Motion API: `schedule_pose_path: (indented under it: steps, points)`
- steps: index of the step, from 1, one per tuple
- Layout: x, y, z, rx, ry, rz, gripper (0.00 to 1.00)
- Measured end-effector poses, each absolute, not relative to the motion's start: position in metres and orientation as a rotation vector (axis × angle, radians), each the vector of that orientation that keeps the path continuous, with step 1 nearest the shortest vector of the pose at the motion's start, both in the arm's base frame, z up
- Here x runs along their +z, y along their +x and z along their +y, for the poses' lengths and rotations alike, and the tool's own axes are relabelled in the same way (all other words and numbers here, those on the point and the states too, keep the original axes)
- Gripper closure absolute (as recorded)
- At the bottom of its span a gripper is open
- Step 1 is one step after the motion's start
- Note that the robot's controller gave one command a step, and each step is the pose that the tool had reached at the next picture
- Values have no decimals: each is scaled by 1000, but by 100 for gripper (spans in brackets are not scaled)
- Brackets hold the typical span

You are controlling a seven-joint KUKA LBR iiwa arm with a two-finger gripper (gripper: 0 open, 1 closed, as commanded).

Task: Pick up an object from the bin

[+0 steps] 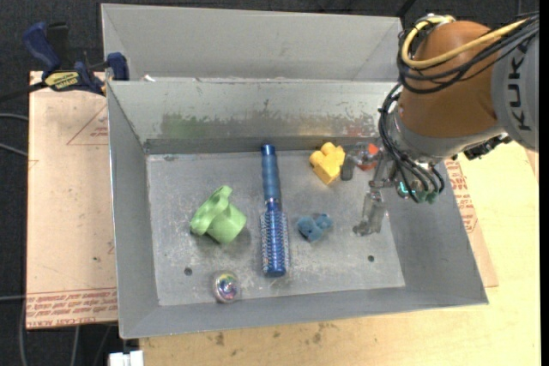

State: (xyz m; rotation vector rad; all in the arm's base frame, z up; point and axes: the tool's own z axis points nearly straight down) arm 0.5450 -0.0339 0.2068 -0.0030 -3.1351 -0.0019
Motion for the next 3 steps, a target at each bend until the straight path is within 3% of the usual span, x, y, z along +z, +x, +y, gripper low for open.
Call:
schedule_pose_path:
  steps: [1,2,3]
  points:
    - [65,519,-14,-3,-107,-3133,0]
    - [70,521,-15,-1,-107,-3141,100]
    - [282,529,9,-2,-70,-3153,100]
